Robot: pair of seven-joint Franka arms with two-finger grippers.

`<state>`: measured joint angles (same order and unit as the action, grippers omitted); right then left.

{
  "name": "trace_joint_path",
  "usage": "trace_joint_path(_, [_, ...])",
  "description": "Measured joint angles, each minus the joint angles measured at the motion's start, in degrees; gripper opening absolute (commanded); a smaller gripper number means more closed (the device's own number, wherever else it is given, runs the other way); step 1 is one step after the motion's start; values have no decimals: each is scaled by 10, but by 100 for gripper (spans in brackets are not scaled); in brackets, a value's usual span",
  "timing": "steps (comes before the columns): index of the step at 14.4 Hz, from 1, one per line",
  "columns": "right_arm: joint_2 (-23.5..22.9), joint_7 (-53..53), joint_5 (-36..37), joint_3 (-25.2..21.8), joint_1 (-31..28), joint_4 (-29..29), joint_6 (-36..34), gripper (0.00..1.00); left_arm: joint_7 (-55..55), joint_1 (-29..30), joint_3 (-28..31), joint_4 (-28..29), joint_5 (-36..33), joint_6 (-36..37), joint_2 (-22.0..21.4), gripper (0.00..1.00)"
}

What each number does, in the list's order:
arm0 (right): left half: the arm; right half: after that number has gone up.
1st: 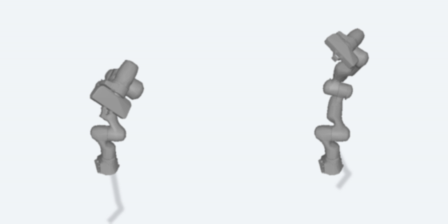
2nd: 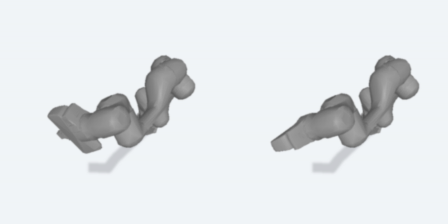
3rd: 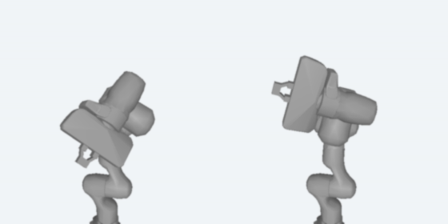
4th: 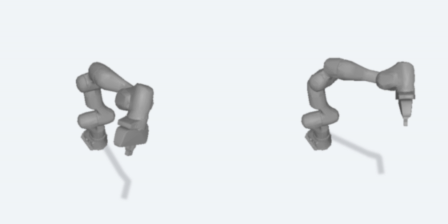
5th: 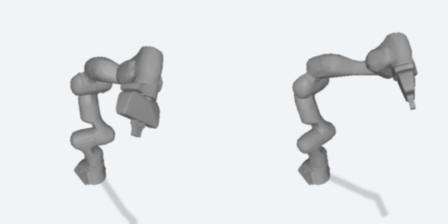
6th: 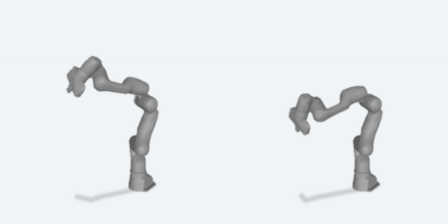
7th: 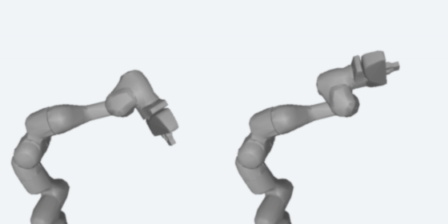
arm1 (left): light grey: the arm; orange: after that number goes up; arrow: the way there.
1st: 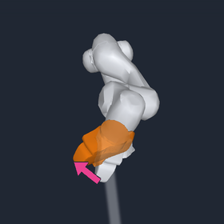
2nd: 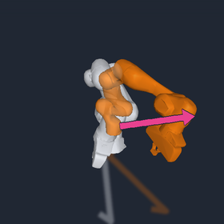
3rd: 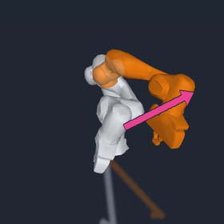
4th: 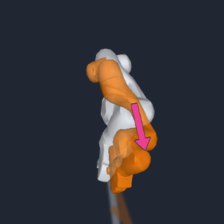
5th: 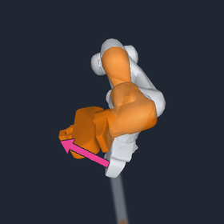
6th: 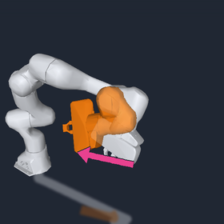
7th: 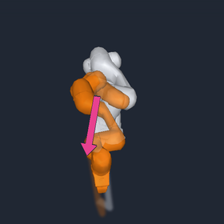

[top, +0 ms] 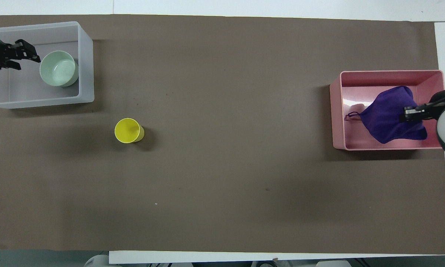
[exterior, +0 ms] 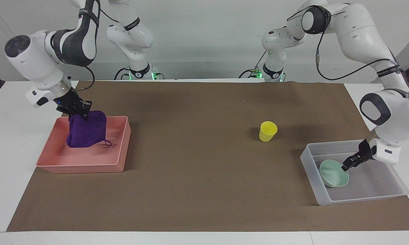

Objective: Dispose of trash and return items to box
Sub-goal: 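Grasp the yellow cup with the left gripper while the right gripper pushes the cloth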

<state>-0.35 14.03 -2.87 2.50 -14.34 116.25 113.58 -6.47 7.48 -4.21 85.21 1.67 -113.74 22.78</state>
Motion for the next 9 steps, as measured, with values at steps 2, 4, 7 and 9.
trace_joint_path(2, [-31, 0, 0, 0, 0, 10, 37, 3, -28, -46, -1, 27, -11, 80, -74, 100])
trace_joint_path(4, [-56, 0, 0, 0, 0, 18, 67, 14, -92, -113, -3, 108, -15, 95, -134, 100])
trace_joint_path(7, [-72, 0, 0, 0, 0, 36, 98, 74, -198, -204, -5, 267, -17, 33, -196, 100])
trace_joint_path(9, [-70, 0, 0, 1, 1, 36, 97, 99, -238, -230, -6, 369, -18, -42, -230, 99])
